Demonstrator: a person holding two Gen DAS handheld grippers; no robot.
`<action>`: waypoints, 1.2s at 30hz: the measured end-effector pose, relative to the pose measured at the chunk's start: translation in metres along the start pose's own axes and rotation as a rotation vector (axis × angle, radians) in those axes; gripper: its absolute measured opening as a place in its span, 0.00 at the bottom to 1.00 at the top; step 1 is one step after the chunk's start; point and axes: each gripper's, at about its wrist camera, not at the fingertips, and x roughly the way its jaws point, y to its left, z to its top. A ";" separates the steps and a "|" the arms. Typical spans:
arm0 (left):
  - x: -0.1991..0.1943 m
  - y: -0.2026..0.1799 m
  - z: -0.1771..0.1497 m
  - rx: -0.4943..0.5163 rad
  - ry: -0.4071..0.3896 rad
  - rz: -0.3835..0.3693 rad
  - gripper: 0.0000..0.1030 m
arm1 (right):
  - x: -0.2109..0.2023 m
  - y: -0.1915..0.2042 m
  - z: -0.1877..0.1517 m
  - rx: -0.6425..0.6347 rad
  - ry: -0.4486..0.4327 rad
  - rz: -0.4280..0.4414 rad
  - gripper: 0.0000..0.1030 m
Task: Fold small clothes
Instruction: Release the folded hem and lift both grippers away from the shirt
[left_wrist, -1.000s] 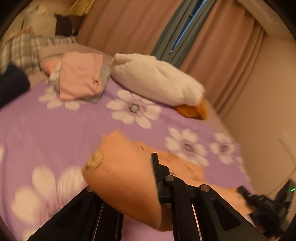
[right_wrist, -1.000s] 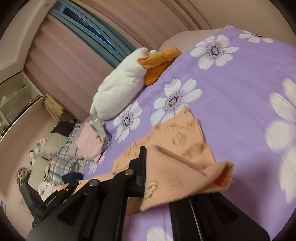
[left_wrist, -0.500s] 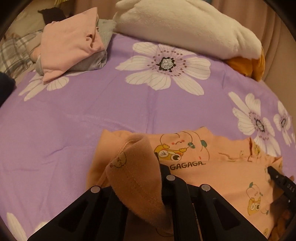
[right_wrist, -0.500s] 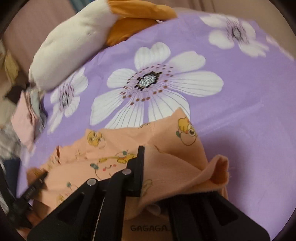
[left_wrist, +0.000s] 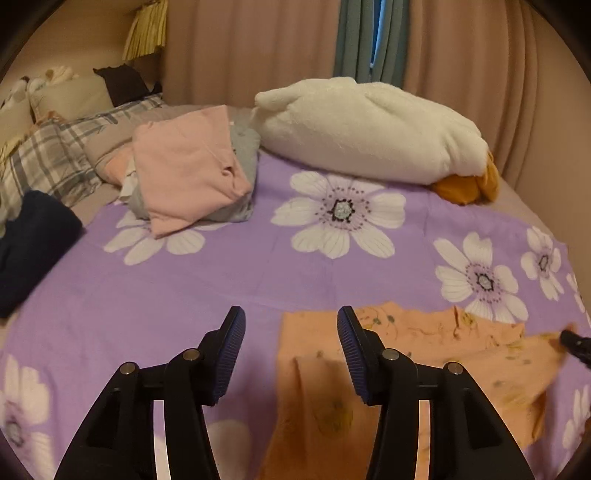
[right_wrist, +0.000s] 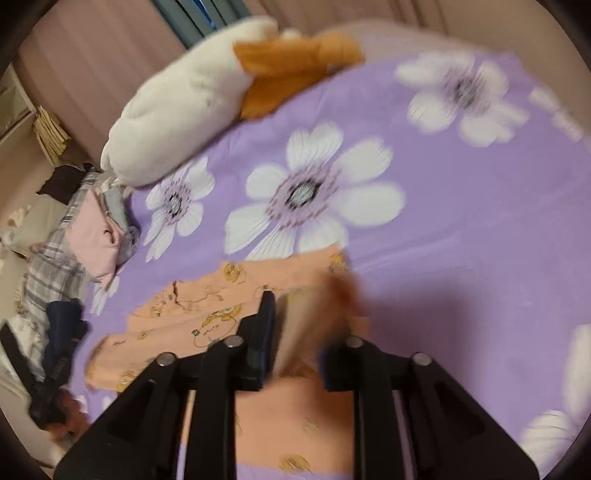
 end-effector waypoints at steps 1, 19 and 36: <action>0.001 0.003 0.000 -0.018 0.036 0.007 0.49 | -0.005 -0.001 -0.001 -0.003 -0.014 -0.027 0.44; 0.038 -0.084 -0.090 0.043 0.469 -0.345 0.49 | 0.045 0.017 -0.068 0.018 0.251 0.166 0.19; 0.049 0.028 0.038 -0.249 0.130 -0.014 0.48 | 0.057 0.045 0.023 0.074 0.059 0.199 0.22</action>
